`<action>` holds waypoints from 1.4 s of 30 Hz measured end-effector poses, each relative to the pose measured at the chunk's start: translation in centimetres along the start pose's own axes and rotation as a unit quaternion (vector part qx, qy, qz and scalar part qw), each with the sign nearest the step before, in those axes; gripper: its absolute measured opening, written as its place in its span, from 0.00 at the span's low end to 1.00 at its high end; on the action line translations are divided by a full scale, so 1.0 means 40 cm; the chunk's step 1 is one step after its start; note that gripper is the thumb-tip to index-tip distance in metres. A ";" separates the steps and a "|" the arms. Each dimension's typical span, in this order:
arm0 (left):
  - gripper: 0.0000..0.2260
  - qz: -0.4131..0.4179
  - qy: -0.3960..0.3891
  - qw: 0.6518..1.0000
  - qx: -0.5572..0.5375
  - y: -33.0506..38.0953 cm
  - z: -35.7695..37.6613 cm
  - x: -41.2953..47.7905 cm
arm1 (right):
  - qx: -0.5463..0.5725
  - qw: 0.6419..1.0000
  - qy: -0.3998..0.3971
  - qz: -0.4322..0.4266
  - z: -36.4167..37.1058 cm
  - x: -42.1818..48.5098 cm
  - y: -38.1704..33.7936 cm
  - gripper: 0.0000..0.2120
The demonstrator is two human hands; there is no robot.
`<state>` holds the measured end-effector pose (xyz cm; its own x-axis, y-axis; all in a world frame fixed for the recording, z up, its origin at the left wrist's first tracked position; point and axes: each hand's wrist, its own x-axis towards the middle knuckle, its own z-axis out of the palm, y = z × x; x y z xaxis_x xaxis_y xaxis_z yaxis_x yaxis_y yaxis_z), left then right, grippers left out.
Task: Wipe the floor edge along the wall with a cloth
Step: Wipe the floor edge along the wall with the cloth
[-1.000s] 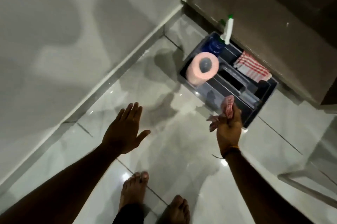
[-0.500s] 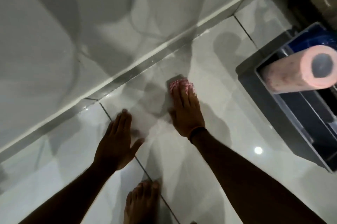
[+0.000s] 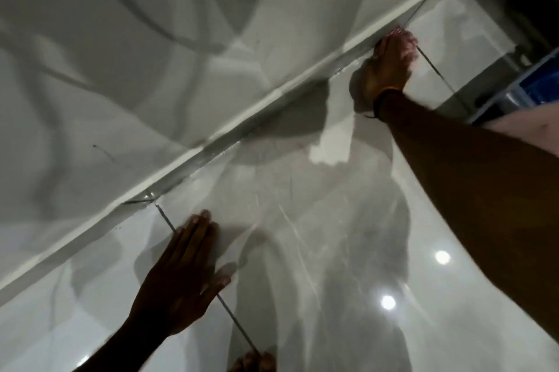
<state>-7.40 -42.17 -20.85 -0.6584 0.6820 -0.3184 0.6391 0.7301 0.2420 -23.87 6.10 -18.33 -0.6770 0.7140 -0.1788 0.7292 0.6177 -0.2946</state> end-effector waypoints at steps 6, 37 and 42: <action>0.42 -0.039 -0.005 0.999 -0.019 0.056 -0.020 0.012 | 0.036 0.973 -0.032 -0.225 0.125 -0.320 -0.002 0.29; 0.41 -0.028 -0.019 0.998 -0.049 0.049 -0.024 0.020 | 0.023 0.989 -0.017 -0.145 0.021 -0.033 0.108 0.25; 0.41 -0.013 -0.018 0.999 -0.023 0.027 -0.005 0.020 | 0.024 0.999 -0.045 0.006 -0.019 0.119 0.110 0.28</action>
<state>-7.32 -40.83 -20.66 -0.6590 0.6620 -0.3569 0.6029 0.7487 0.2755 -23.80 12.46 -19.75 -0.6755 0.6881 -0.2650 0.7335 0.5905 -0.3367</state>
